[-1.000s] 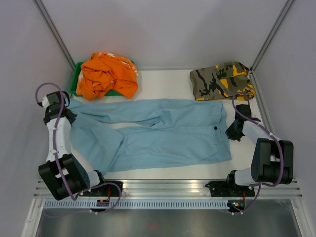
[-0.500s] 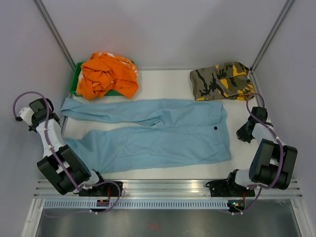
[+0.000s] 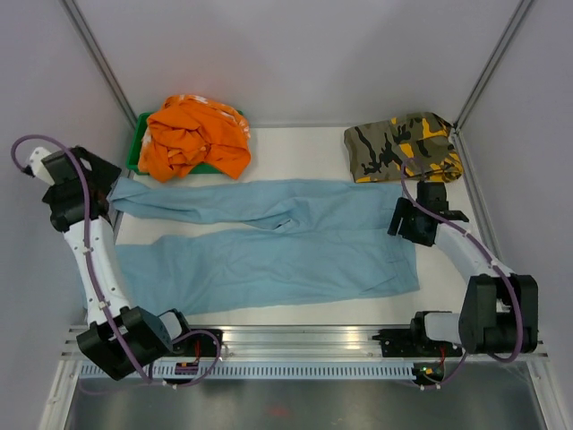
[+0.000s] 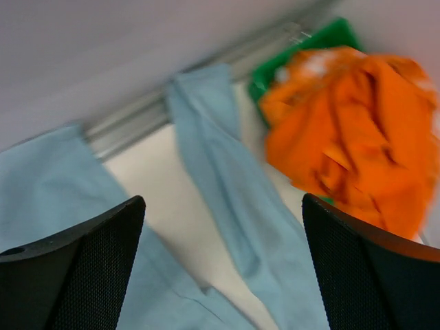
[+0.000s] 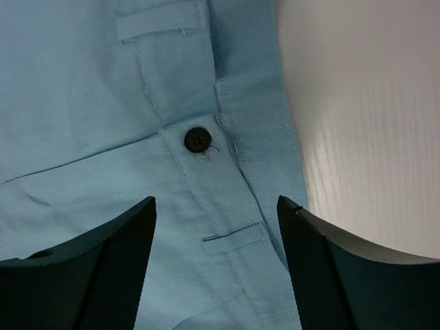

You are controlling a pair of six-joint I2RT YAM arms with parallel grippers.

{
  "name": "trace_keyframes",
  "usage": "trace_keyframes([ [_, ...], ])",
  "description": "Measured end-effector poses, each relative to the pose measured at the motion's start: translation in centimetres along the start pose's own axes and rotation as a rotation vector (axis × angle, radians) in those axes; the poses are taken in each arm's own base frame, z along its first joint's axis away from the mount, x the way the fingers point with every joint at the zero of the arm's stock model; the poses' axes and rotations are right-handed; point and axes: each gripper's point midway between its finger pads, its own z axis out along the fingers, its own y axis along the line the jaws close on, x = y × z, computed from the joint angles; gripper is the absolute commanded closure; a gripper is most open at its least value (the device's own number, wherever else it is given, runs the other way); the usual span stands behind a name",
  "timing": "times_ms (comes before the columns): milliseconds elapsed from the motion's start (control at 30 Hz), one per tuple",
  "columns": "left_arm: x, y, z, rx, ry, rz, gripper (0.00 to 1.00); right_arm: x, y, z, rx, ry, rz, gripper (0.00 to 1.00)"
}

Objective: Fold and stack the trousers
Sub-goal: Flatten the trousers out

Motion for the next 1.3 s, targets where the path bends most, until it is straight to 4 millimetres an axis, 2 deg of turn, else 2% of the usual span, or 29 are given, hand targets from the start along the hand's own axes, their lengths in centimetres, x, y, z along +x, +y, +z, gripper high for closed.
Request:
trace_keyframes([
  [100,1.8,-6.7,-3.3,0.256,0.057,0.076,0.00,1.5,-0.7,1.5,0.053,0.068,-0.020,0.24],
  [133,2.8,-8.4,-4.5,0.330,0.086,0.102,0.00,2.2,-1.0,2.1,0.079,0.096,-0.030,0.25],
  [200,4.8,-10.9,-7.1,0.468,0.148,0.149,0.00,3.2,-1.2,2.9,0.112,0.139,-0.054,0.32],
  [267,5.5,-11.8,-8.9,0.549,0.175,0.165,0.00,4.1,-1.3,3.7,0.145,0.176,-0.075,0.39],
  [333,5.6,-11.9,-10.3,0.594,0.181,0.174,0.00,4.0,-1.0,4.1,0.152,0.183,-0.079,0.45],
  [433,5.6,-11.4,-11.8,0.627,0.177,0.194,0.00,3.9,-0.6,4.3,0.145,0.177,-0.068,0.68],
  [467,5.7,-11.2,-12.3,0.635,0.177,0.199,0.00,3.8,-0.6,4.4,0.144,0.174,-0.066,0.87],
  [500,5.9,-11.1,-12.6,0.646,0.180,0.203,0.00,3.8,-0.4,4.4,0.142,0.170,-0.059,0.98],
  [533,6.1,-11.0,-12.9,0.655,0.184,0.206,0.00,3.6,-0.3,4.5,0.144,0.163,-0.049,1.00],
  [667,7.9,-10.6,-13.6,0.678,0.234,0.222,0.00,3.3,-0.9,4.6,0.196,0.151,0.027,1.00],
  [767,8.9,-10.3,-13.7,0.676,0.269,0.235,0.00,2.6,-2.3,4.6,0.238,0.148,0.103,1.00],
  [867,9.3,-10.4,-13.9,0.682,0.282,0.248,0.00,2.0,-5.3,4.2,0.305,0.152,0.189,1.00],
  [967,9.7,-10.4,-14.0,0.686,0.293,0.259,0.00,1.6,-9.4,3.4,0.392,0.150,0.305,1.00],
  [1100,10.7,-10.2,-13.3,0.670,0.322,0.270,0.00,1.6,-15.0,1.1,0.532,0.126,0.435,1.00],
  [1133,11.0,-10.1,-13.0,0.664,0.332,0.273,0.00,1.7,-16.1,0.5,0.564,0.126,0.451,0.95],
  [1200,11.7,-9.9,-12.2,0.643,0.352,0.281,0.00,2.0,-16.8,0.1,0.587,0.136,0.457,0.85],
  [1233,12.0,-9.9,-11.8,0.633,0.365,0.286,0.00,2.2,-16.8,-0.1,0.586,0.146,0.453,0.67],
  [1300,12.7,-9.7,-11.1,0.615,0.384,0.293,0.00,2.0,-16.2,-0.2,0.553,0.158,0.439,0.46],
])
